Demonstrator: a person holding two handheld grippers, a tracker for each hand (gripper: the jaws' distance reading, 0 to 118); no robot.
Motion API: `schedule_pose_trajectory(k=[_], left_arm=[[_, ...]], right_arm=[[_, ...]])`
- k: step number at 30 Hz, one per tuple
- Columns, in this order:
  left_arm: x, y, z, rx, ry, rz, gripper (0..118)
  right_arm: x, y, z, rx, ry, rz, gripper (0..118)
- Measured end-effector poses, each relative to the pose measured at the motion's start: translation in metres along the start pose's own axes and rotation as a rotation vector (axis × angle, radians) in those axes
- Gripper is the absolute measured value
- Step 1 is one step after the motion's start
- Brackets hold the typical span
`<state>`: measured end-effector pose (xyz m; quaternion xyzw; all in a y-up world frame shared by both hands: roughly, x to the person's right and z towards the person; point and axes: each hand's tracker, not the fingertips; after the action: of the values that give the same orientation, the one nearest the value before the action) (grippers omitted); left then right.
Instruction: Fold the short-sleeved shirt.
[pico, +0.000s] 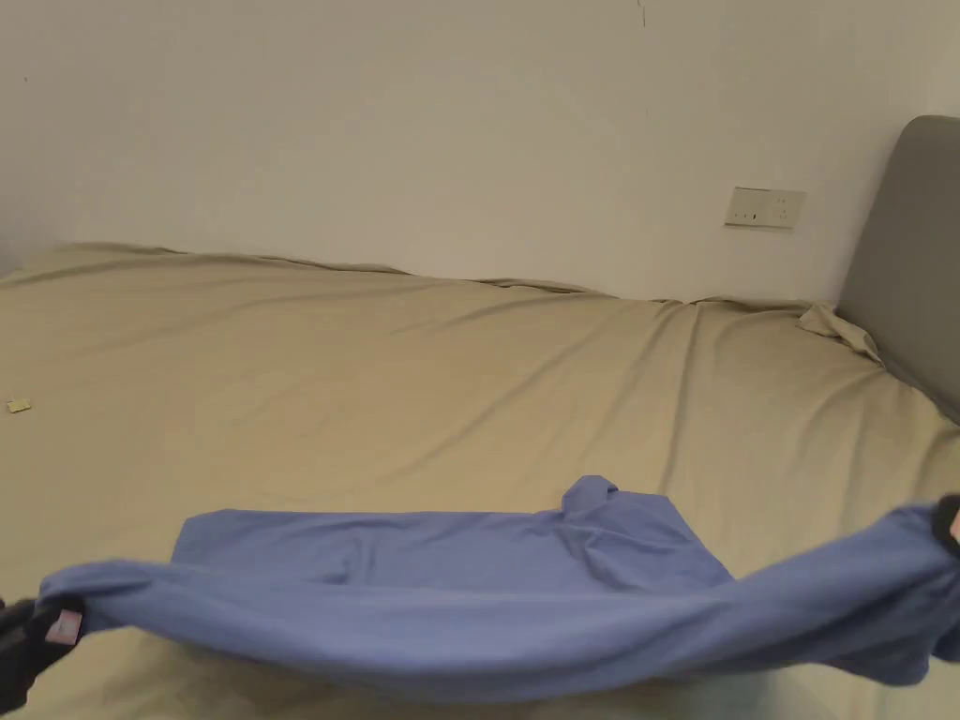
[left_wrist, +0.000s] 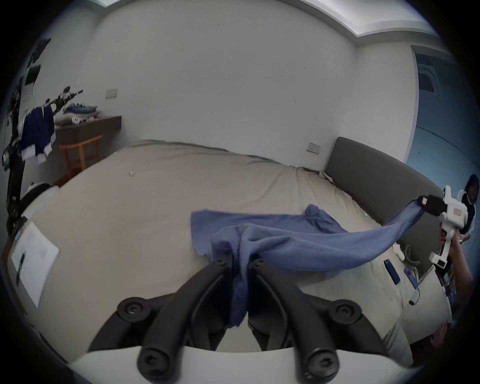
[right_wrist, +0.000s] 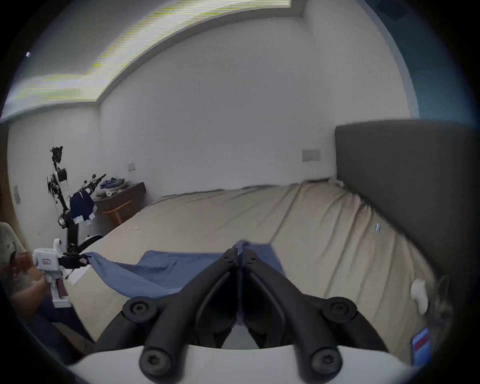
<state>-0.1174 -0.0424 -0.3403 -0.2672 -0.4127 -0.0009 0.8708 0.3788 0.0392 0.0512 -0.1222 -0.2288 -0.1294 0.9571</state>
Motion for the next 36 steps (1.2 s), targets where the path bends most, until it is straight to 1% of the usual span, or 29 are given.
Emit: schedule_pose_trajectory(k=[1, 2, 3, 5, 6, 7, 8, 10, 11, 13, 14, 15, 16, 17, 18, 19, 20, 21, 22, 24, 27, 29, 30, 31, 32, 33, 34, 35, 36], left_arm=[[0.0, -0.012, 0.006, 0.0, 0.014, -0.008, 9], [-0.001, -0.019, 0.01, -0.015, 0.01, -0.009, 9], [-0.001, -0.031, 0.014, -0.037, 0.009, -0.015, 9], [-0.005, -0.054, 0.02, -0.071, -0.006, -0.015, 9], [-0.006, -0.064, 0.023, -0.086, -0.004, -0.003, 9], [-0.009, -0.074, 0.025, -0.112, -0.021, 0.016, 9], [-0.011, -0.083, 0.026, -0.132, -0.029, 0.018, 9], [-0.015, -0.101, 0.029, -0.146, -0.031, 0.017, 9], [-0.017, -0.109, 0.03, -0.153, -0.032, 0.026, 9], [-0.022, -0.123, 0.029, -0.18, -0.049, 0.037, 9], [-0.022, -0.129, 0.028, -0.182, -0.037, 0.026, 9], [-0.022, -0.133, 0.026, -0.189, -0.031, 0.023, 13], [-0.024, -0.137, 0.024, -0.218, -0.051, 0.027, 23], [-0.022, -0.139, 0.023, -0.22, -0.013, 0.012, 36], [-0.021, -0.139, 0.025, -0.225, 0.044, 0.007, 59], [-0.021, -0.138, 0.029, -0.23, 0.066, 0.025, 88], [-0.02, -0.136, 0.034, -0.219, 0.085, 0.048, 91], [-0.018, -0.133, 0.044, -0.185, 0.097, 0.083, 91], [-0.012, -0.13, 0.054, -0.138, 0.094, 0.093, 91], [0.009, -0.122, 0.07, -0.065, 0.162, 0.087, 91], [0.052, -0.12, 0.09, 0.028, 0.208, -0.008, 91], [0.084, -0.13, 0.095, 0.096, 0.268, -0.077, 91], [0.083, -0.146, 0.092, 0.114, 0.283, -0.084, 90], [0.095, -0.154, 0.09, 0.109, 0.301, -0.085, 77], [0.103, -0.16, 0.088, 0.112, 0.292, -0.073, 49], [0.11, -0.167, 0.084, 0.113, 0.3, -0.061, 12], [0.114, -0.172, 0.081, 0.11, 0.31, -0.032, 1], [0.116, -0.176, 0.079, 0.107, 0.304, -0.002, 0], [0.114, -0.177, 0.077, 0.072, 0.261, 0.02, 0]], right_arm=[[-0.001, -0.015, 0.009, -0.027, 0.002, -0.024, 4], [-0.001, -0.03, 0.016, -0.029, -0.025, -0.04, 4], [0.001, -0.045, 0.021, -0.075, -0.003, -0.054, 4], [0.002, -0.072, 0.035, -0.099, -0.037, -0.06, 4], [0.005, -0.084, 0.04, -0.149, -0.021, -0.083, 4], [0.007, -0.098, 0.047, -0.155, -0.05, -0.109, 4], [0.01, -0.108, 0.051, -0.18, -0.034, -0.143, 4], [0.013, -0.131, 0.058, -0.216, -0.08, -0.15, 4], [0.016, -0.14, 0.059, -0.245, -0.069, -0.156, 4], [0.023, -0.156, 0.061, -0.265, -0.096, -0.188, 4], [0.026, -0.163, 0.06, -0.274, -0.09, -0.186, 4], [0.027, -0.17, 0.058, -0.281, -0.097, -0.186, 4], [0.029, -0.176, 0.056, -0.293, -0.093, -0.178, 11], [0.031, -0.18, 0.055, -0.338, -0.09, -0.166, 25], [0.03, -0.182, 0.054, -0.376, -0.132, -0.14, 42], [0.026, -0.183, 0.054, -0.402, -0.199, -0.09, 67], [0.021, -0.182, 0.057, -0.398, -0.251, -0.059, 75], [0.026, -0.185, 0.062, -0.381, -0.253, -0.04, 76], [0.019, -0.181, 0.067, -0.354, -0.243, -0.016, 76], [-0.004, -0.17, 0.075, -0.288, -0.242, 0.026, 77], [-0.043, -0.162, 0.085, -0.178, -0.241, 0.082, 83], [-0.066, -0.165, 0.083, -0.124, -0.258, 0.097, 83], [-0.076, -0.168, 0.083, -0.111, -0.262, 0.095, 81], [-0.085, -0.173, 0.081, -0.111, -0.255, 0.092, 71], [-0.09, -0.177, 0.079, -0.107, -0.232, 0.099, 46], [-0.095, -0.181, 0.074, -0.119, -0.22, 0.108, 13], [-0.1, -0.185, 0.069, -0.149, -0.232, 0.138, 3], [-0.103, -0.187, 0.067, -0.163, -0.226, 0.136, 3], [-0.102, -0.187, 0.065, -0.213, -0.183, 0.108, 3]])
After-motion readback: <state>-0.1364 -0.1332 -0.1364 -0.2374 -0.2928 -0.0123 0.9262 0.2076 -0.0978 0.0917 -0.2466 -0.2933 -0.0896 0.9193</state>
